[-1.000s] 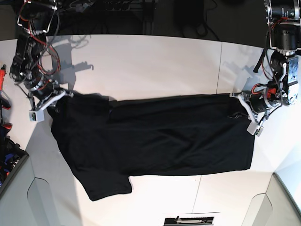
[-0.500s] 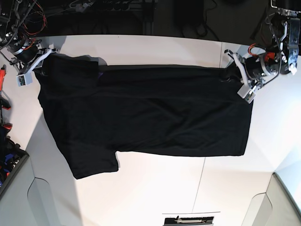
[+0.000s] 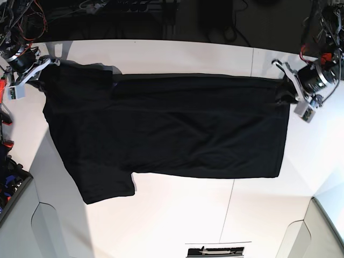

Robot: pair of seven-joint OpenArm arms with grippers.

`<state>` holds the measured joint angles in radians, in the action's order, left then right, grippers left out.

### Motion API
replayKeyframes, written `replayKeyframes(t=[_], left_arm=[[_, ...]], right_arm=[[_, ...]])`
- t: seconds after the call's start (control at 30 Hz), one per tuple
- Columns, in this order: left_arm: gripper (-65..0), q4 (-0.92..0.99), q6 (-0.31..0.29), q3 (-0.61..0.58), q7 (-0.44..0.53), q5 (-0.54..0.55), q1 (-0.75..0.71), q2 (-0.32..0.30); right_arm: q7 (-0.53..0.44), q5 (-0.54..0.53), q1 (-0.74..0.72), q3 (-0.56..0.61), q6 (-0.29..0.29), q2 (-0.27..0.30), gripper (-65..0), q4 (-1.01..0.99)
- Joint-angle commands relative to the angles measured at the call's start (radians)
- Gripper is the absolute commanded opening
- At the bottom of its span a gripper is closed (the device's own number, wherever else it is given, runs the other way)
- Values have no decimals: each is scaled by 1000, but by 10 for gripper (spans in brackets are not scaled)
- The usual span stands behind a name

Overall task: Layout the t-shirt on the table in an organized manner, then fold the t-shirt properly
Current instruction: 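Grasp the shirt corners with both grippers and fold them toward the hem, then release the folded edge and move both grippers to the shirt's side ends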

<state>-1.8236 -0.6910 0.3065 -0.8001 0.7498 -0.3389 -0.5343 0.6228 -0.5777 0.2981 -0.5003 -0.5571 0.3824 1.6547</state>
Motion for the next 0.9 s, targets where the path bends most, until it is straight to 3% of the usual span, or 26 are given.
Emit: replayKeyframes(t=[0.0,0.03,0.13,0.27,0.33,0.63,0.73,0.87], left_arm=[[-650,-13,-7,16,25,8,30,-18],[-642,-11,-7,20,26,5,51,-21],[-536,26,7,20,53,0,106,-34],[-446,153,26,20,72,-5,202,-37],[-423,240,26,10,70,20,273,-37],[-387,667,26,-157,104,-12,618,-36],[-334,851,26,-163,135,-18,735,-36],[-318,1078,25,-163,164,-46,878,-36]], right_arm=[[-23,-29,-27,-20,4,21,-650,18],[-23,-45,-46,-31,5,21,-650,18],[-23,-84,-108,-65,5,21,-647,17],[-23,-68,-209,-76,32,21,-346,7],[-24,-46,-270,-76,37,21,-265,-21],[-94,15,-571,-75,37,19,-258,-445],[-97,56,-650,-75,37,19,-258,-602],[-133,104,-689,-60,37,19,-258,-729]])
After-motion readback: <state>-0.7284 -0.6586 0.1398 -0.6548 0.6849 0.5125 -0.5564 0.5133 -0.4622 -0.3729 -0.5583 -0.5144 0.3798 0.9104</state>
